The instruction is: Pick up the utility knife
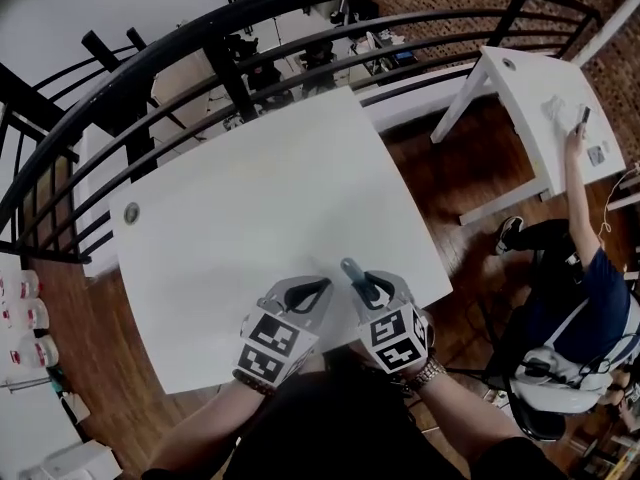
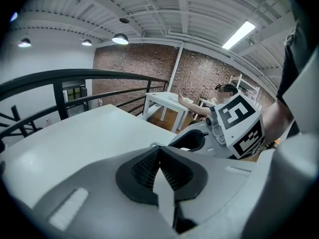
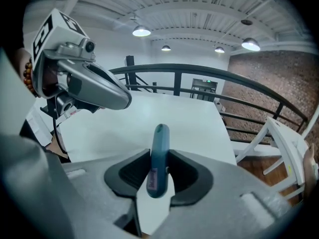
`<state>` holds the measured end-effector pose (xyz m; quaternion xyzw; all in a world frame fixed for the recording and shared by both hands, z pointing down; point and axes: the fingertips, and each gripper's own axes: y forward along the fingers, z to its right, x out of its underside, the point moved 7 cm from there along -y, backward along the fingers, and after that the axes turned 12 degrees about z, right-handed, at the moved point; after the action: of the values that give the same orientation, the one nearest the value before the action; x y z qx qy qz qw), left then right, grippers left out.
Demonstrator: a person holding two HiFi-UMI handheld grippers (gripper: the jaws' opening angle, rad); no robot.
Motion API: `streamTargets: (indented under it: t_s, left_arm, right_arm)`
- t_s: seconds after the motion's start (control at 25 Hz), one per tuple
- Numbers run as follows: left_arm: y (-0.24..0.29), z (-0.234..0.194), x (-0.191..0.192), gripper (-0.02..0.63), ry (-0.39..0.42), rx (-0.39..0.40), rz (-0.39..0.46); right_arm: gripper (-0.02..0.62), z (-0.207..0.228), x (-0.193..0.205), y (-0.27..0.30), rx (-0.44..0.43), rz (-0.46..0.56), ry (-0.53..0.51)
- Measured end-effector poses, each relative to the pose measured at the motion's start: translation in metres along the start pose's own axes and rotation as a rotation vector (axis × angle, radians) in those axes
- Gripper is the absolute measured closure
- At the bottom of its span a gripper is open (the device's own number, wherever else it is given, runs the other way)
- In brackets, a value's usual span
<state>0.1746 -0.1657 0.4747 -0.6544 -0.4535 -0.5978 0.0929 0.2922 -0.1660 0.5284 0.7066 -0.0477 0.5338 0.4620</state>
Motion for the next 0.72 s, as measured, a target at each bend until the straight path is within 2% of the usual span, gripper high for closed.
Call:
streamTargets:
  t_s: [0.24, 0.72]
  left_arm:
    - [-0.032, 0.0, -0.001, 0.589, 0.012, -0.051, 0.036]
    - [-0.152, -0.023, 0.017, 0.589, 0.008, -0.138, 0.132]
  right_arm:
    - [0.486, -0.021, -0.023, -0.008, -0.016, 0.05, -0.037]
    - [0.486, -0.123, -0.086, -0.007, -0.039, 0.149, -0.097]
